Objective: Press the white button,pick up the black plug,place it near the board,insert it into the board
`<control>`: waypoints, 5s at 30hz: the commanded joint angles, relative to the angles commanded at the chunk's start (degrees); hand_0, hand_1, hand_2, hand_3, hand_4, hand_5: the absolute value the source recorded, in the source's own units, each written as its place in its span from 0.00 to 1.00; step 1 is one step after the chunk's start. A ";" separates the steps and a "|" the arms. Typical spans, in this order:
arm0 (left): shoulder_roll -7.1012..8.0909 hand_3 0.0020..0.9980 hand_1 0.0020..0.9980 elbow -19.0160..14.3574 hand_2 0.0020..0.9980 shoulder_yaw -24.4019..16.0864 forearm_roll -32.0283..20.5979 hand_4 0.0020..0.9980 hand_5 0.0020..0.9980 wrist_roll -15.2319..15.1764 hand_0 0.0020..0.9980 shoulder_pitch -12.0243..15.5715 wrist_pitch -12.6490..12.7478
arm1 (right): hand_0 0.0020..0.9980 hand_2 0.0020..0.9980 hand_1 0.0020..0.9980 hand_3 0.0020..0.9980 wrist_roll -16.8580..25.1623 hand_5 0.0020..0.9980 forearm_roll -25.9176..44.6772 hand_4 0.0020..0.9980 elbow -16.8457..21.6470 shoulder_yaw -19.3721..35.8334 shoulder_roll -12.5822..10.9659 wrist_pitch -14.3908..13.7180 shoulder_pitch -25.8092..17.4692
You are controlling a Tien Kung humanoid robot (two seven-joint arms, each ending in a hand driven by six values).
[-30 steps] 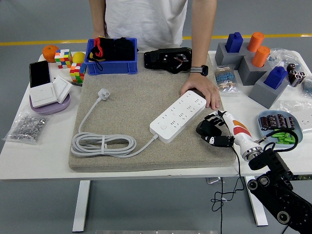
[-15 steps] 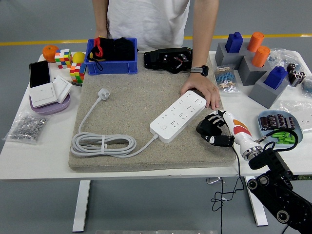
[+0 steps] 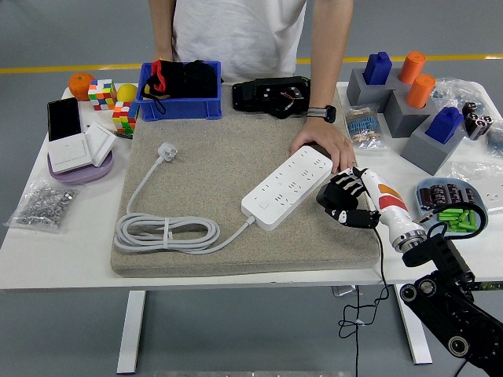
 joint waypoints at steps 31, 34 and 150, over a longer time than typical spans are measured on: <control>0.28 0.69 0.68 0.00 0.66 0.66 0.60 0.61 0.14 0.28 0.69 0.18 -0.29 | 0.43 0.37 0.35 0.49 1.39 0.00 2.44 0.81 -8.17 -2.14 4.54 -0.59 8.83; 0.23 0.69 0.68 0.00 0.66 0.83 0.51 0.61 0.14 0.30 0.69 0.25 -0.32 | 0.43 0.37 0.35 0.49 1.63 0.00 2.50 0.81 -9.50 -2.50 5.07 -0.68 9.81; 0.20 0.69 0.68 0.00 0.66 -0.01 1.50 0.61 0.14 0.44 0.69 0.34 -0.47 | 0.92 0.81 0.85 0.83 8.86 0.24 8.04 1.00 -9.15 -1.31 3.31 0.56 7.94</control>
